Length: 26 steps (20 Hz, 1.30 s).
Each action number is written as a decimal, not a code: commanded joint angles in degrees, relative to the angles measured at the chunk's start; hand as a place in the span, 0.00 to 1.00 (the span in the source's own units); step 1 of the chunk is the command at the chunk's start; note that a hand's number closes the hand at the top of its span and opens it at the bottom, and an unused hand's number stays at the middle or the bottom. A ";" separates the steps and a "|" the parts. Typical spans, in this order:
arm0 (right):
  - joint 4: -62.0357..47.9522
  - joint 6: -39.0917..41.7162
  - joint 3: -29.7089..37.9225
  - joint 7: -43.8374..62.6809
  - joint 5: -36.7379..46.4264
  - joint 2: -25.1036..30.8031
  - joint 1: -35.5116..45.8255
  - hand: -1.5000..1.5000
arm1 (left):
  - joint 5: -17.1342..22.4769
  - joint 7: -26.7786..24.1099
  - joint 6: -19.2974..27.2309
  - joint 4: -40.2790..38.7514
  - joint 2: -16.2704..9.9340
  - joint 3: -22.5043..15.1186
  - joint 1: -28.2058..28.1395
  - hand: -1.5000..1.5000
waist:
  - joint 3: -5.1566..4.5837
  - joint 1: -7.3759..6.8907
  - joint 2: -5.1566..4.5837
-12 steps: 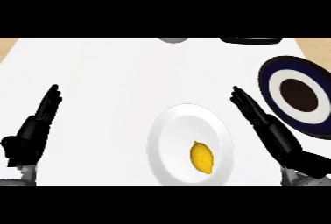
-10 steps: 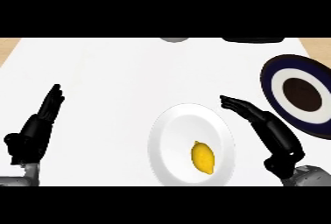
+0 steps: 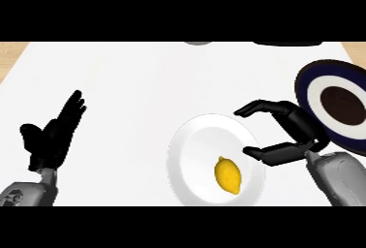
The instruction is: Pick the lemon from the plate and place it in the plate
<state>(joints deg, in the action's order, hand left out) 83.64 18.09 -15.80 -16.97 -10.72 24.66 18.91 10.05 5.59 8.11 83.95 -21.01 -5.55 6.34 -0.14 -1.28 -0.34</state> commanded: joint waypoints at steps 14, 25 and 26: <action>-13.42 9.69 -4.65 -17.83 23.41 4.64 6.97 0.00 | -0.85 3.68 -1.39 -1.59 2.89 2.10 2.11 0.50 | 0.14 1.02 0.38; -1.02 13.71 -9.73 -5.27 34.11 4.90 4.60 0.00 | -1.44 5.21 -3.36 -3.28 2.56 4.47 4.20 0.50 | 0.13 1.21 0.43; 0.13 12.74 -9.98 -7.97 36.21 7.21 1.75 0.00 | -2.31 4.37 -1.82 -4.84 4.46 4.06 4.48 0.50 | 0.14 1.47 0.41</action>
<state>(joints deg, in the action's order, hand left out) 80.87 31.05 -24.65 -25.01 20.59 29.87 22.72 8.07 9.20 6.11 79.44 -17.39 -1.83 10.38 -0.02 0.04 0.08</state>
